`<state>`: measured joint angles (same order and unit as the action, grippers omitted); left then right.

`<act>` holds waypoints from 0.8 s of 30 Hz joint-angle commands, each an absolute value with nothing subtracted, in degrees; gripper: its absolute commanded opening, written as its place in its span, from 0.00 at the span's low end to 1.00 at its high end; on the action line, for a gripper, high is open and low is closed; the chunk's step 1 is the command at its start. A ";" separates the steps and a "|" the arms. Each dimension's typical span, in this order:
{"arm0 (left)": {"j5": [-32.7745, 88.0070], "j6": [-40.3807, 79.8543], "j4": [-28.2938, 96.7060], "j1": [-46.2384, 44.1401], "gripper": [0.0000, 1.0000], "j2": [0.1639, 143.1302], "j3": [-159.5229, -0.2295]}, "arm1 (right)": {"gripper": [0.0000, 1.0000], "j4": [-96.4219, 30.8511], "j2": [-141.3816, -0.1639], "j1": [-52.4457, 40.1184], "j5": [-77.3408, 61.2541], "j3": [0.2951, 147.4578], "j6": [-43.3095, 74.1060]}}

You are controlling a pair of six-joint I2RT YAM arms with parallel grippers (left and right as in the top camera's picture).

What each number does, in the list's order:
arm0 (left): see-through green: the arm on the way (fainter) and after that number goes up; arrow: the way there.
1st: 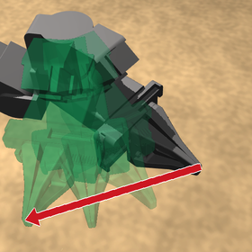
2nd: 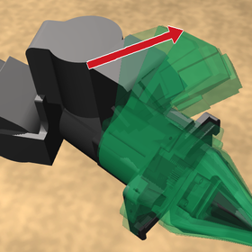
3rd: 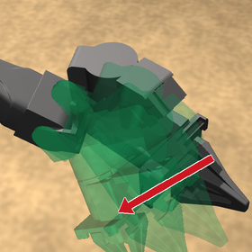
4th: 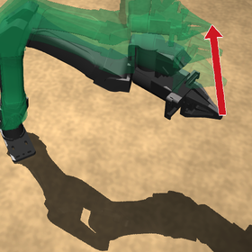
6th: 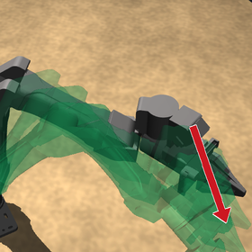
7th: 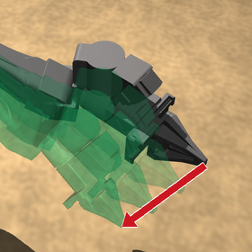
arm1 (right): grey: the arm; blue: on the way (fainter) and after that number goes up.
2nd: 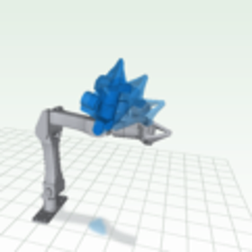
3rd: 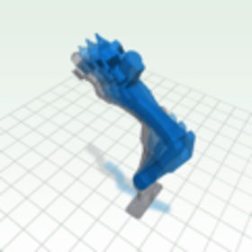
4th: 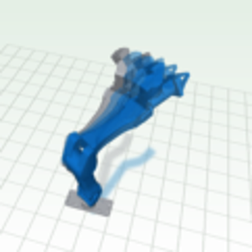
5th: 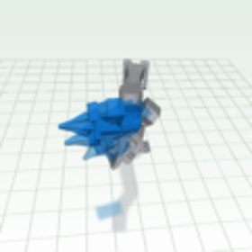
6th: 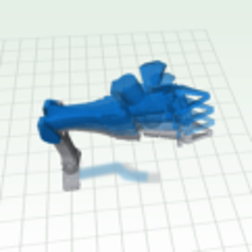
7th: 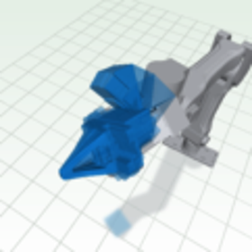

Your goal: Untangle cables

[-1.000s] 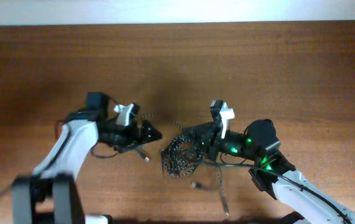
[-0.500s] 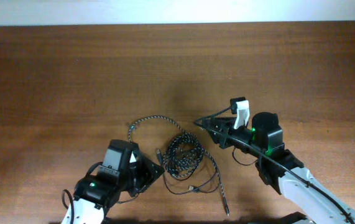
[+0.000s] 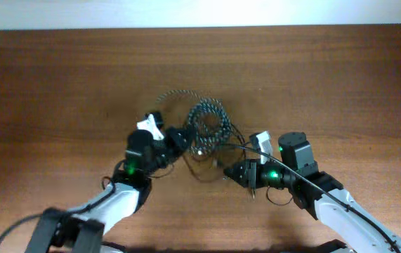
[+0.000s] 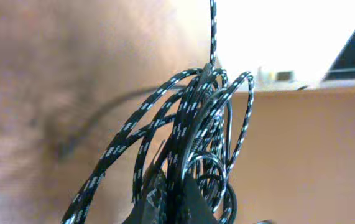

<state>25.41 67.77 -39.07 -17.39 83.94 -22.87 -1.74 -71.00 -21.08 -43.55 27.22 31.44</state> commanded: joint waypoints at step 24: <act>81.93 63.33 -86.28 -0.58 0.48 73.36 -23.33 | 0.07 12.03 -70.87 -20.97 -47.88 27.31 38.28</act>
<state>78.98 63.24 -86.02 -0.89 73.28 -23.05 3.16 -71.20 -20.82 -18.74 26.85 44.53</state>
